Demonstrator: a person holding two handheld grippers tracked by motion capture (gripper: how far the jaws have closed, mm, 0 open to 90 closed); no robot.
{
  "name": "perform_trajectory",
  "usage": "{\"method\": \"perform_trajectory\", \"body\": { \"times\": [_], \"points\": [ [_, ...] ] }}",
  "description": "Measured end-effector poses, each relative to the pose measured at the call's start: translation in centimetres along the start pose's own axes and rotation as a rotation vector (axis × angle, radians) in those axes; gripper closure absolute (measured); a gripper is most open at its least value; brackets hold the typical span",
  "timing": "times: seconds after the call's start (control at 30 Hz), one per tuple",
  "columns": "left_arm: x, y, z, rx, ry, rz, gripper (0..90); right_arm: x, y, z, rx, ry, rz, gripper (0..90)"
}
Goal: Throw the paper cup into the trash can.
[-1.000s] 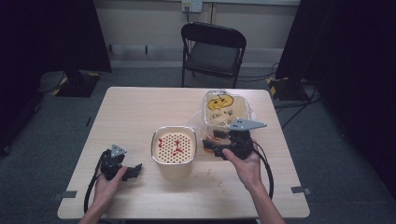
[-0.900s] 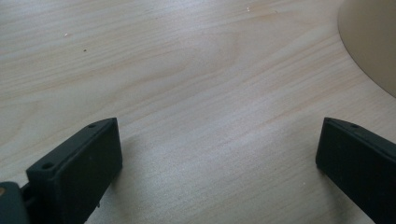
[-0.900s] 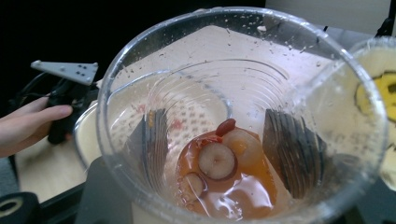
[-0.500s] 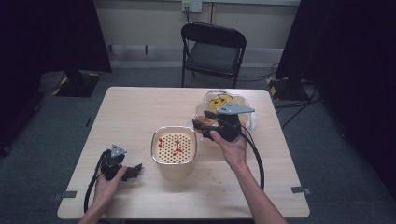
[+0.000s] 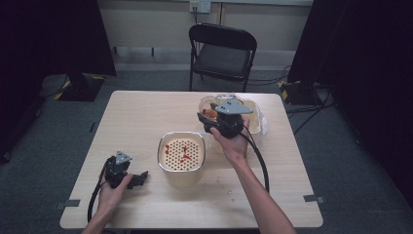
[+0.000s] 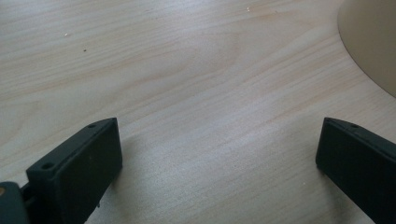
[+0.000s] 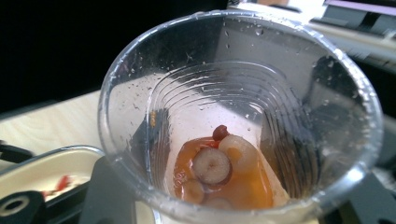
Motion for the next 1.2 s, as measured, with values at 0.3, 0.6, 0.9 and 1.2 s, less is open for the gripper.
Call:
{"method": "perform_trajectory", "body": {
  "times": [0.3, 0.6, 0.9, 1.2],
  "points": [
    [0.0, 0.0, 0.0, 0.0, 0.0, 0.0, 0.0, -1.7, 0.2, -0.9, 0.094, -0.211, -0.081, 44.9],
    [0.0, 0.0, 0.0, 0.0, -0.001, 0.001, 0.0, -1.8, 0.8, -2.0, 0.179, -0.409, -0.175, 46.2],
    [0.0, 0.0, 0.0, 0.001, 0.002, 0.0, 0.0, -1.3, 1.4, -3.4, 0.275, -0.63, -0.271, 47.4],
    [0.0, 0.0, 0.0, 0.0, 0.002, 0.0, 0.0, -0.5, 2.1, -4.6, 0.338, -0.797, -0.336, 47.5]
  ]
}}
Point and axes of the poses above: each handheld gripper's, and its own axes: y roughly forward along the jaws, x roughly out of its underside, z roughly to its right, the point moved 1 cm from there along y, roughly forward along the jaws, and after that the axes turned 11 degrees about -z, right-handed, at the moved point
